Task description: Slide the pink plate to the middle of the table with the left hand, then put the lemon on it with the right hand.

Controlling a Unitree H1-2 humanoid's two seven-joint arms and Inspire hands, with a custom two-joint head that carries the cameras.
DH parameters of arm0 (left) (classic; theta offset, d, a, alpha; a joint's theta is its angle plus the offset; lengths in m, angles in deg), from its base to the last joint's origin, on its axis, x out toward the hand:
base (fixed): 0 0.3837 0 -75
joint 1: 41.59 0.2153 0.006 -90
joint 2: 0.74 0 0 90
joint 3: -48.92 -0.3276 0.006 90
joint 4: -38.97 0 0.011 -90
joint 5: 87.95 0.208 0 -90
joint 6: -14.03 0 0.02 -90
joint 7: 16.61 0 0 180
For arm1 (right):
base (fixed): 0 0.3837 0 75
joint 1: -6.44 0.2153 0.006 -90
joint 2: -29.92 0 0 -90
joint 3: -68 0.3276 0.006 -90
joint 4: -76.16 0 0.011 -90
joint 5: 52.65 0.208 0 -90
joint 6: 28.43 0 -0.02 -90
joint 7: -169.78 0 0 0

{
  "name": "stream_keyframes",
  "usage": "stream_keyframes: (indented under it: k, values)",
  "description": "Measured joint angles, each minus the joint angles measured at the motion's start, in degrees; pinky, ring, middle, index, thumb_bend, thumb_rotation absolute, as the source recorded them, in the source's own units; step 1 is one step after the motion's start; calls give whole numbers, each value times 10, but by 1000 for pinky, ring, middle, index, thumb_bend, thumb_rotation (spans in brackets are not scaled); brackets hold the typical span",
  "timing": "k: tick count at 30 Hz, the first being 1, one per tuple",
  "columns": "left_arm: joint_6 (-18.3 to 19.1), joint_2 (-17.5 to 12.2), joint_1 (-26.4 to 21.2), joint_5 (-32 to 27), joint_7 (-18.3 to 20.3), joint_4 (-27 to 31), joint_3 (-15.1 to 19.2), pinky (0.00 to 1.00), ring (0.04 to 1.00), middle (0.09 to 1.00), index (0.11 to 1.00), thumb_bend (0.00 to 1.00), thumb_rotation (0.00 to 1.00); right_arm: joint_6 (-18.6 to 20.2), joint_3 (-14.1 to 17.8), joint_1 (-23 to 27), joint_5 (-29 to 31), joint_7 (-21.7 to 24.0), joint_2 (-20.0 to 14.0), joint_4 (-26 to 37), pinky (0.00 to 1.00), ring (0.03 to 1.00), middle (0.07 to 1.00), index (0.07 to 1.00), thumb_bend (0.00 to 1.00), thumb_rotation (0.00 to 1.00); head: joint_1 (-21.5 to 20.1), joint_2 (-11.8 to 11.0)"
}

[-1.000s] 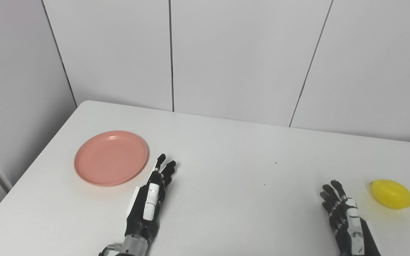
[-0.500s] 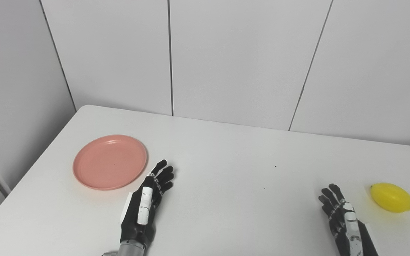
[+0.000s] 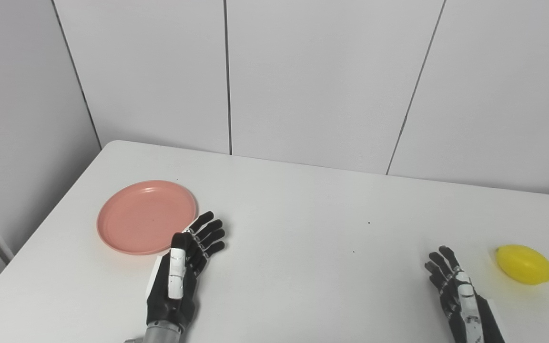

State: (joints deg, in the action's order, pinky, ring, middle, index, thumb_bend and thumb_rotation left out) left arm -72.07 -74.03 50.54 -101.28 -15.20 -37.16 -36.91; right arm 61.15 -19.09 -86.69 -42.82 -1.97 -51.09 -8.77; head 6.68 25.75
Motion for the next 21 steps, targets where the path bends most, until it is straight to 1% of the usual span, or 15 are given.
stream_keyframes:
  k: [4, 7, 10, 12, 15, 18, 20, 21]
  values:
    - [28, -19, -24, -1, -1, 23, 8, 765, 806, 807, 794, 1000, 964, 0, 0, 0, 0, 0, 1, 0, 980, 922, 925, 947, 550, 1000, 4, 2]
    - [53, -32, -44, -1, -2, 46, 11, 755, 795, 789, 770, 1000, 962, 0, 0, 0, -2, -1, 1, 0, 973, 919, 924, 941, 534, 1000, 7, 4]
    - [73, -42, -63, -1, -3, 64, 15, 762, 804, 793, 758, 1000, 974, 0, 0, 0, -1, -1, 0, 0, 967, 916, 920, 932, 534, 1000, 9, 7]
    - [91, -56, -76, -3, -2, 75, 18, 770, 811, 800, 763, 1000, 975, 0, 0, 0, 1, 0, 0, 0, 966, 915, 919, 931, 533, 1000, 10, 9]
    - [115, -80, -97, -21, 1, 78, 35, 765, 814, 808, 763, 1000, 980, 0, 0, 0, 2, 0, 0, 0, 955, 910, 914, 925, 532, 1000, 9, 10]
    - [116, -113, -111, -27, 6, 75, 51, 820, 832, 819, 769, 1000, 947, 0, 0, 0, 2, 0, -1, 0, 956, 908, 913, 926, 531, 1000, 9, 12]
    - [105, -136, -118, -38, 24, 52, 64, 829, 834, 818, 765, 1000, 933, 0, 0, 0, 2, 0, -2, 0, 958, 909, 914, 928, 530, 1000, 10, 13]
    - [97, -148, -123, -43, 33, 30, 72, 840, 834, 812, 760, 1000, 928, 0, 0, 0, 2, 0, -2, 0, 961, 911, 915, 928, 526, 1000, 8, 14]
